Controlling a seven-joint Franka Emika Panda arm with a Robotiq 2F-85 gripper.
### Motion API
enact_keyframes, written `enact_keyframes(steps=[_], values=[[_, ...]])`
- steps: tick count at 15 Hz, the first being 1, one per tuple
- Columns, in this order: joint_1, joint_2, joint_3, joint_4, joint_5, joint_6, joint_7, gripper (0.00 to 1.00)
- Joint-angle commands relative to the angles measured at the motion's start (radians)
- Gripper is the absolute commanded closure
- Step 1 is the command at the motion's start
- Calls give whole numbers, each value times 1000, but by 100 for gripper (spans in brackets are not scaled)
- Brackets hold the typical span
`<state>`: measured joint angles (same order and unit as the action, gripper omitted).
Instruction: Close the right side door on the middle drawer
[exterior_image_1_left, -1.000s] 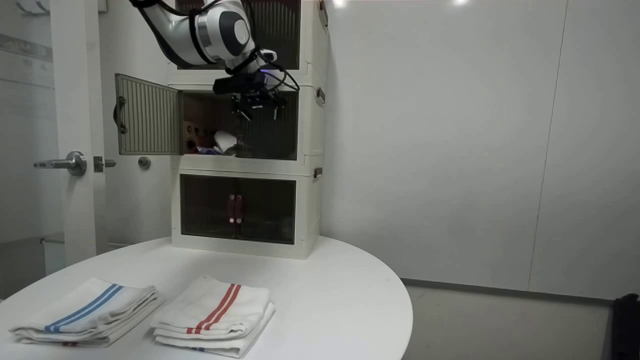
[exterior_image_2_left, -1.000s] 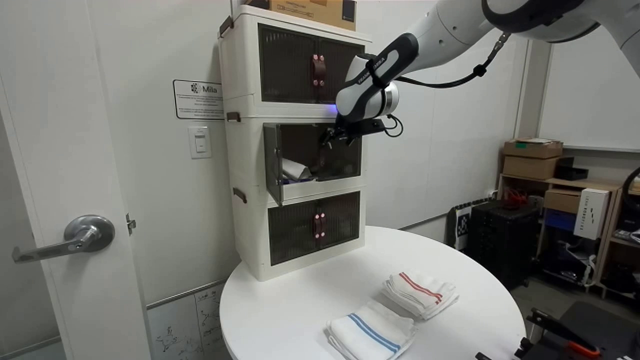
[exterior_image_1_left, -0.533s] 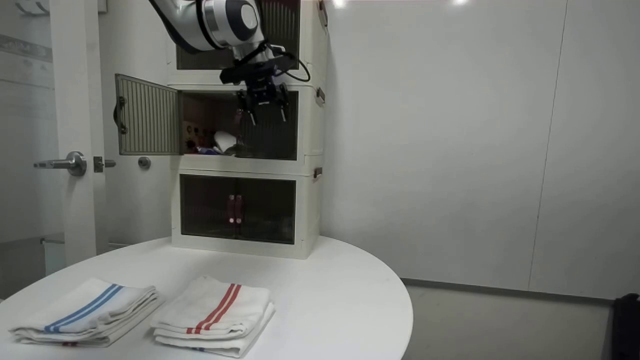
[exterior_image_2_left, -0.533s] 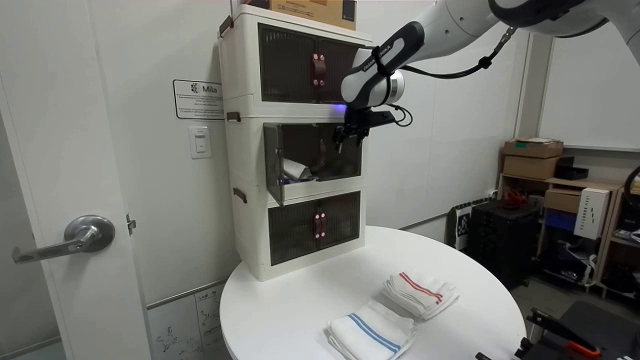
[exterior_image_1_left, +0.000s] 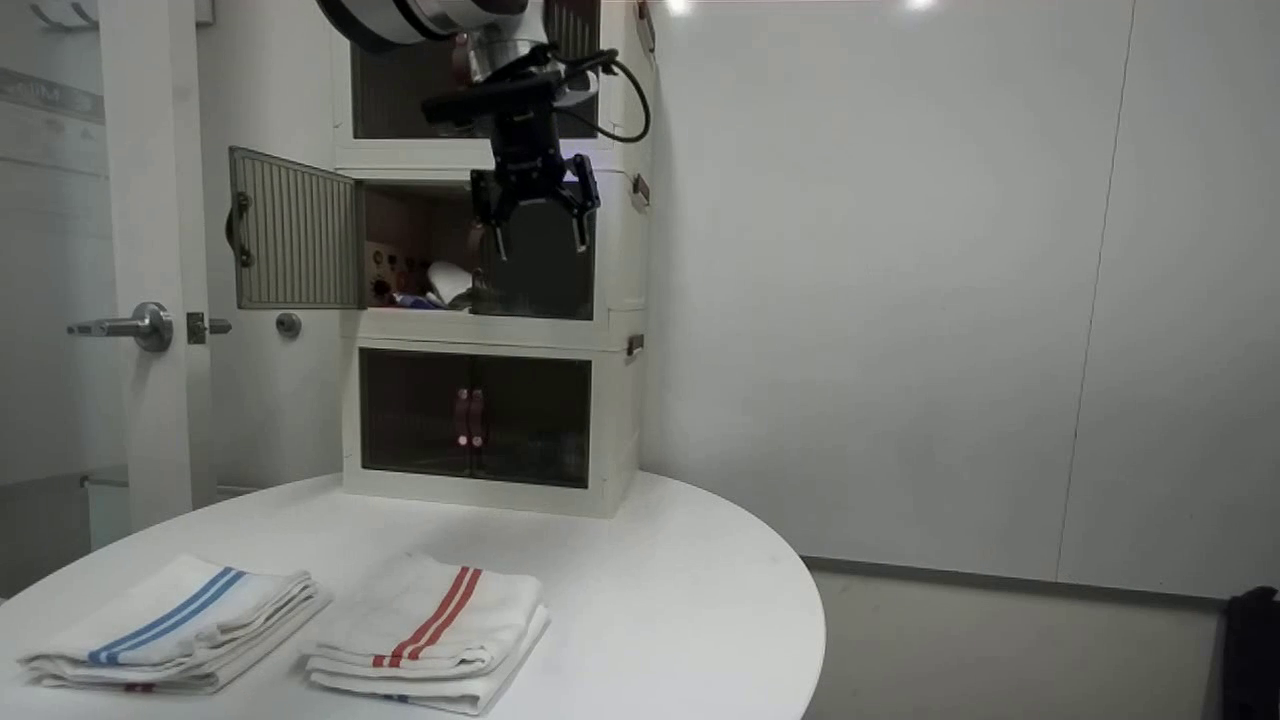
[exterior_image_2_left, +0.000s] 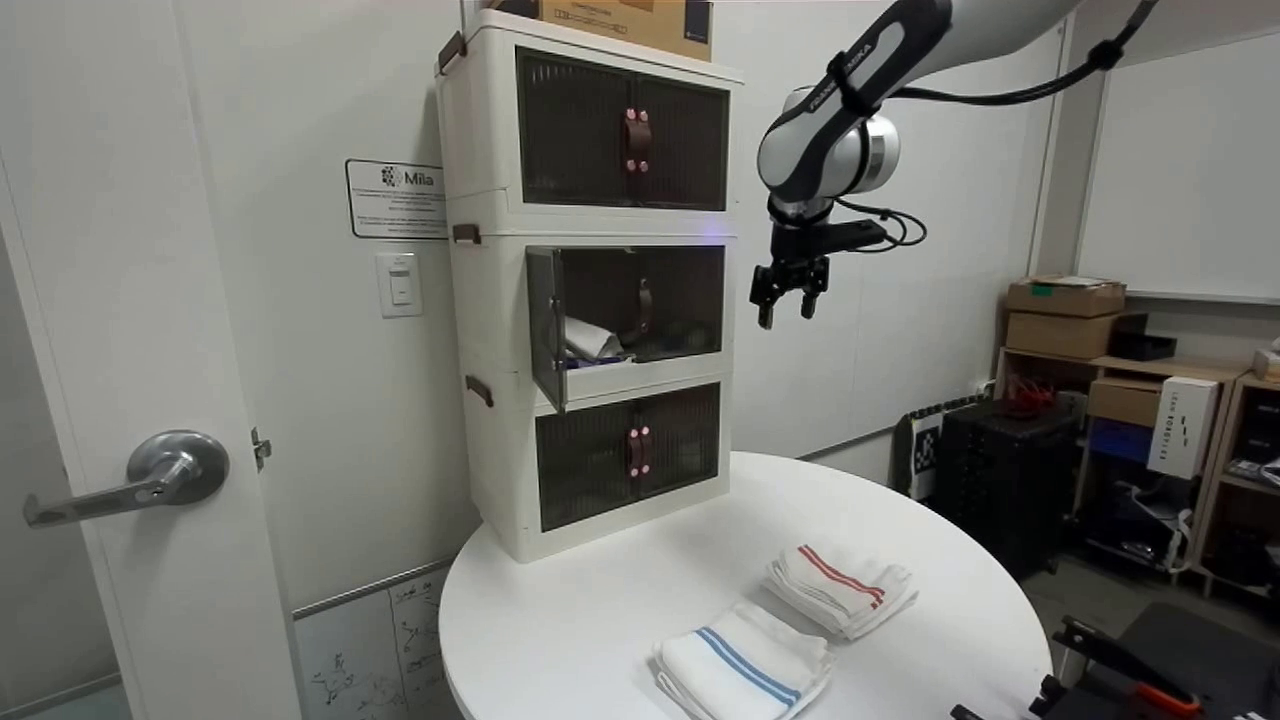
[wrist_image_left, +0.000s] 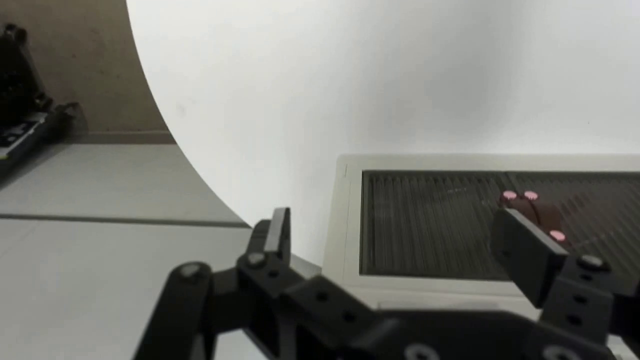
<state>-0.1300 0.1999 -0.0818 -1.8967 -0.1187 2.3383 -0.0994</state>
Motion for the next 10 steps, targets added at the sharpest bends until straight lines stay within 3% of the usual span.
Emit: enact_keyframes(steps=[1,6,10], values=[[-14,-217,-26,-242,4,-60,-26,0],[-40,-484,-95,-509,130,-2,-212,0],[-22,-715,-214,-672,209,-24,-505,0]])
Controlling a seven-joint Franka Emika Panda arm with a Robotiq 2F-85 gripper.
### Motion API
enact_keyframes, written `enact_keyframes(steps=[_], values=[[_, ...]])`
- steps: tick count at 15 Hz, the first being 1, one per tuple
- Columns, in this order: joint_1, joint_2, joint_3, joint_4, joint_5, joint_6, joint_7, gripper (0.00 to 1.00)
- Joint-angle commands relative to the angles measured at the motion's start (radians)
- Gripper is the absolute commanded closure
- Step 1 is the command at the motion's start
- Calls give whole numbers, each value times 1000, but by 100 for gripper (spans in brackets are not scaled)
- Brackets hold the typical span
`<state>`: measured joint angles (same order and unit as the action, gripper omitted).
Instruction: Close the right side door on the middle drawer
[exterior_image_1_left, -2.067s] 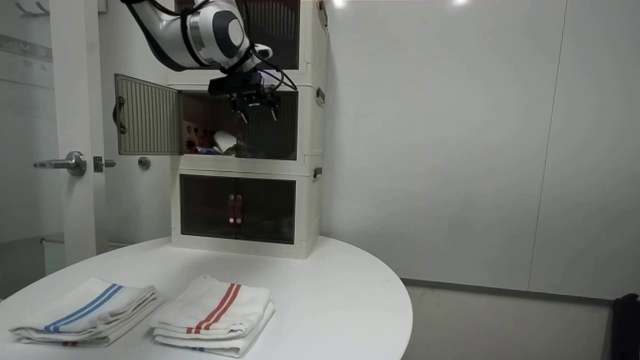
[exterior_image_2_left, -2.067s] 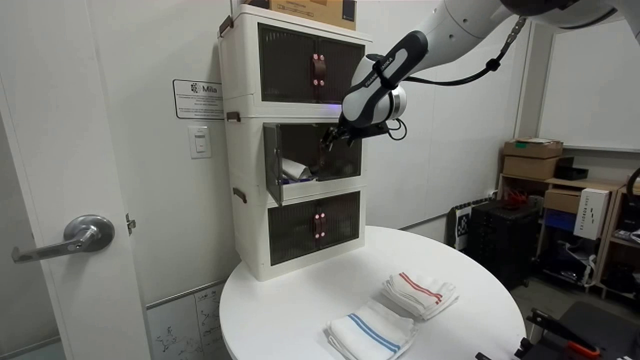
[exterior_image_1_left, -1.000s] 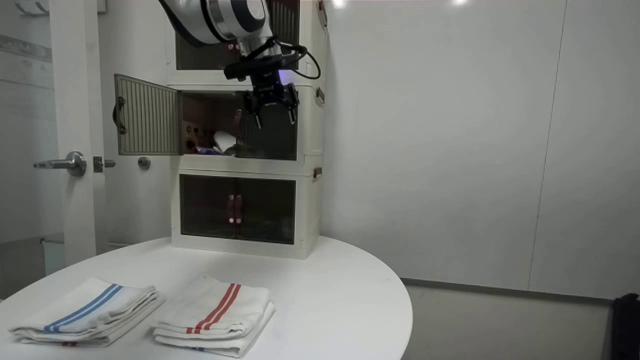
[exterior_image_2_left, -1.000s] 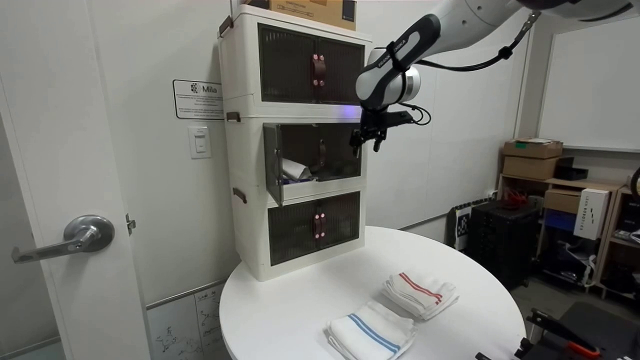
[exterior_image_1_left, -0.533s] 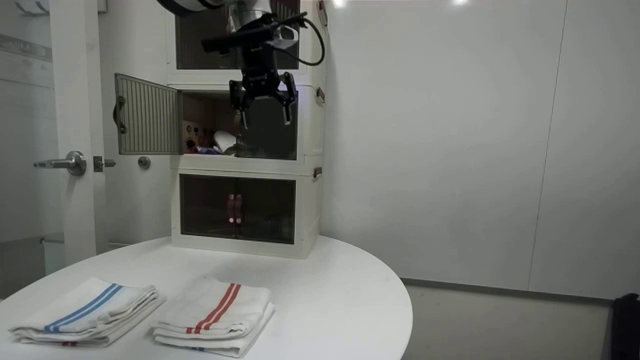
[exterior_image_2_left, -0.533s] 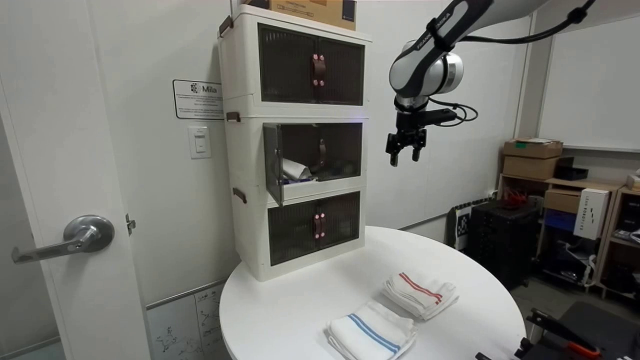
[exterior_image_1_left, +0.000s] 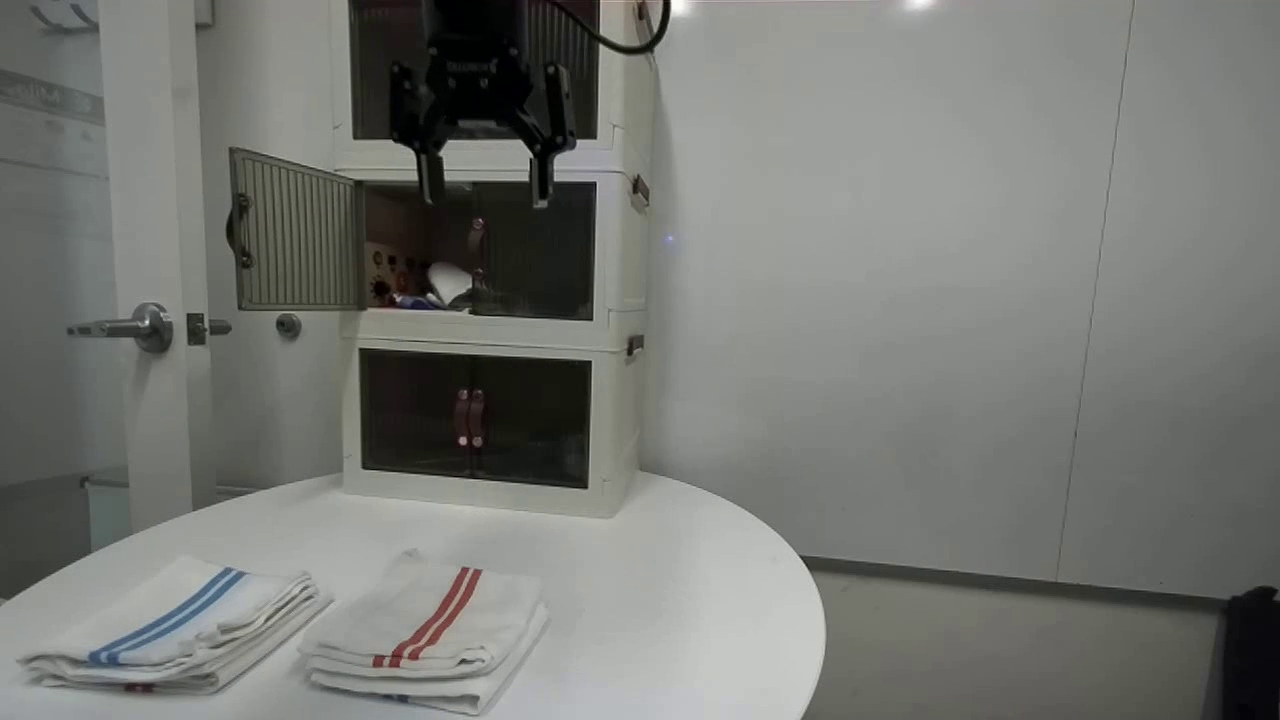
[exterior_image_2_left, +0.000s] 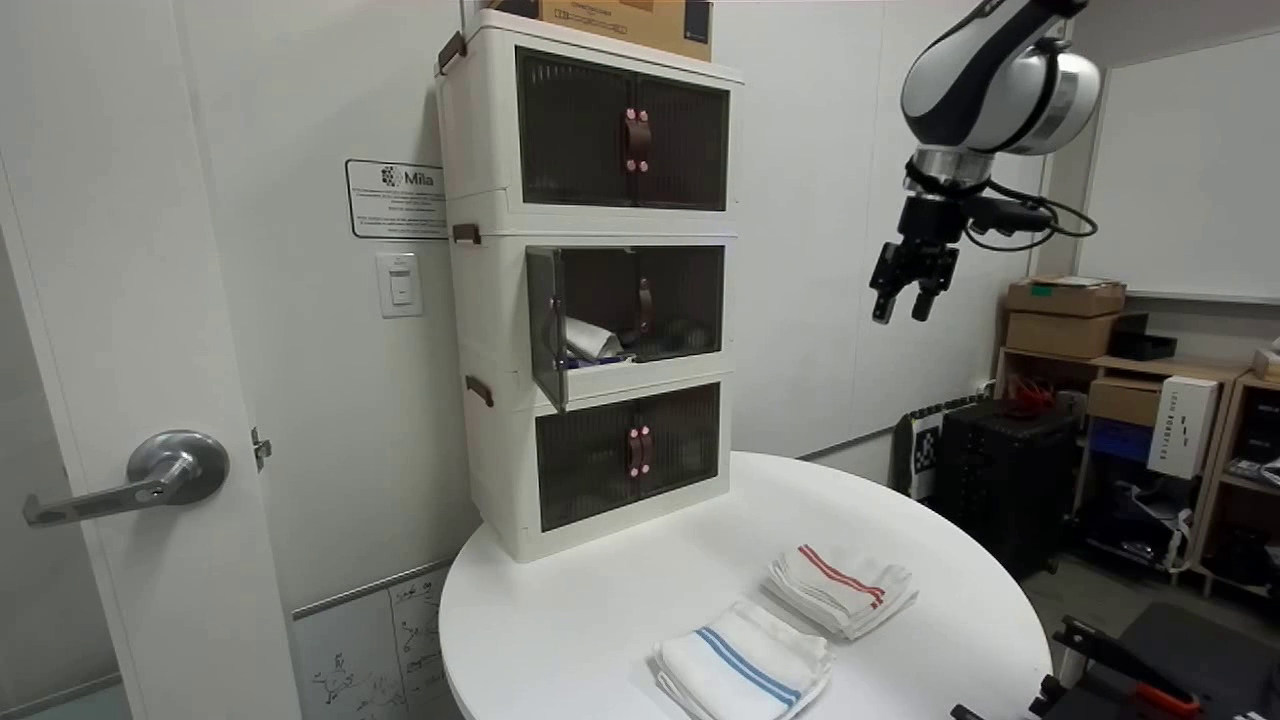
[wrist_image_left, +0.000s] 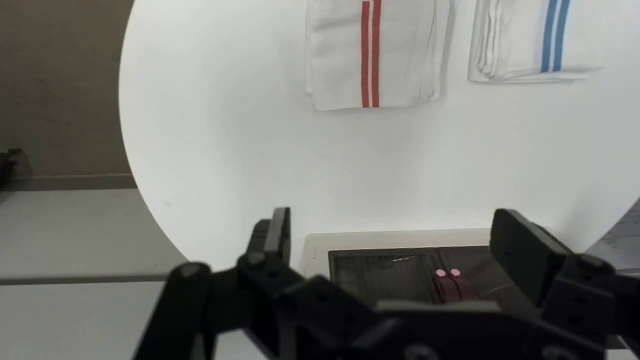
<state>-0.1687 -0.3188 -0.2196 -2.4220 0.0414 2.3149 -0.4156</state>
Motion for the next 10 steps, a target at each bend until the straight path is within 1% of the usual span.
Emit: enact_keyframes(steps=[1,2,5,6,8,10], values=[[16,-255,-107,-180,38,-23,-256,0],[11,-313,-135,-209,22,-47,-320,0],[-49,-486,-180,-275,-13,-167,-514,0],[-14,-345,-166,-208,-1,-108,-407,0],[-35,-438,-188,-244,-8,-152,-476,0],[-38,-479,-191,-264,-12,-158,-484,0]])
